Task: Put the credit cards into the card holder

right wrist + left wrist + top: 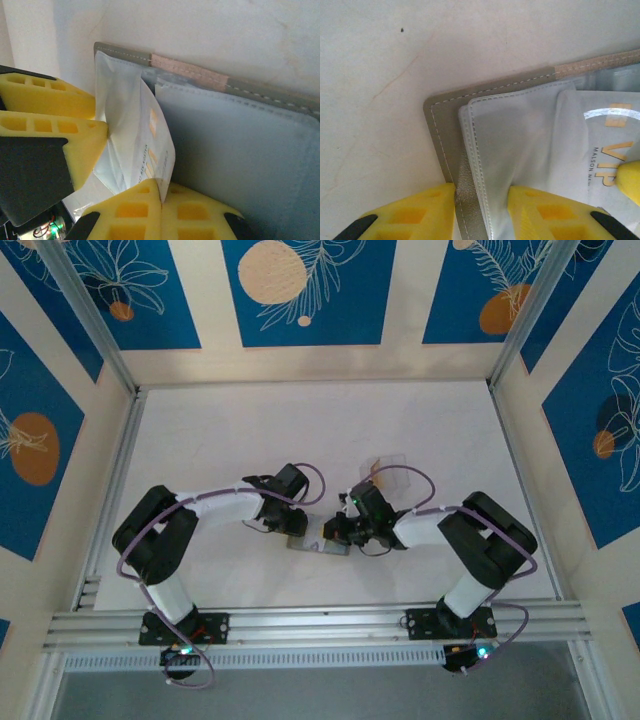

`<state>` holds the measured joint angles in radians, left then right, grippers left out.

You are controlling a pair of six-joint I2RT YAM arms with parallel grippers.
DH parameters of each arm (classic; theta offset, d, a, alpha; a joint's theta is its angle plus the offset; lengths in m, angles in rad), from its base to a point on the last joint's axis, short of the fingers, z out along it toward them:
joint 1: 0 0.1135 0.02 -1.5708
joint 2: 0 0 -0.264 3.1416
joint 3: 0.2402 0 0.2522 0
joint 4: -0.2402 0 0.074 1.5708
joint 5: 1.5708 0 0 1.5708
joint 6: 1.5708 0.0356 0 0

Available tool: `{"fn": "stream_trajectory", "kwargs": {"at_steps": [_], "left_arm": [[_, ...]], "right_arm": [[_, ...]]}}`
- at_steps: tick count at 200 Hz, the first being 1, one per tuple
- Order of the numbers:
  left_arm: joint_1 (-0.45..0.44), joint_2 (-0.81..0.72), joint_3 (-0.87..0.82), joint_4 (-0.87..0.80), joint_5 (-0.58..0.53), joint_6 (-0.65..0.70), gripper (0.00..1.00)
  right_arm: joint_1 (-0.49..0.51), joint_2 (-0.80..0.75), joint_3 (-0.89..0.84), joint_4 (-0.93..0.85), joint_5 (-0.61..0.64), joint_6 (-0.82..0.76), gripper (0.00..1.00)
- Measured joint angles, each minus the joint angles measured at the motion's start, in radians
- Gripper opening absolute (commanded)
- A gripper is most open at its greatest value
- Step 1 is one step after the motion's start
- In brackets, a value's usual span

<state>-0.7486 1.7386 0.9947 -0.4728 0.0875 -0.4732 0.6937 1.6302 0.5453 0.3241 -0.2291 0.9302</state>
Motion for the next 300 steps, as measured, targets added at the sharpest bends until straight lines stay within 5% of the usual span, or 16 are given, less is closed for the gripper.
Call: {"fn": "stream_trajectory", "kwargs": {"at_steps": [130, 170, 214, 252, 268, 300], "left_arm": [[0.000, -0.010, -0.009, 0.011, 0.006, -0.015, 0.35], [0.000, -0.022, -0.029, 0.037, 0.011, -0.039, 0.36], [0.007, -0.044, -0.060, 0.082, 0.020, -0.076, 0.36], [0.009, -0.045, -0.076, 0.135, 0.070, -0.095, 0.36], [0.011, -0.047, -0.082, 0.145, 0.078, -0.097, 0.34], [0.019, -0.056, -0.097, 0.160, 0.093, -0.097, 0.31]], "right_arm": [[-0.011, 0.094, 0.083, 0.003, -0.092, -0.014, 0.00], [-0.006, 0.087, 0.084, 0.000, -0.081, 0.005, 0.14], [0.034, 0.017, 0.145, -0.244, -0.037, -0.057, 0.31], [0.030, -0.027, 0.216, -0.492, -0.029, -0.131, 0.34], [0.020, -0.057, 0.230, -0.562, -0.022, -0.150, 0.31], [0.012, -0.076, 0.291, -0.670, 0.021, -0.184, 0.11]]}}
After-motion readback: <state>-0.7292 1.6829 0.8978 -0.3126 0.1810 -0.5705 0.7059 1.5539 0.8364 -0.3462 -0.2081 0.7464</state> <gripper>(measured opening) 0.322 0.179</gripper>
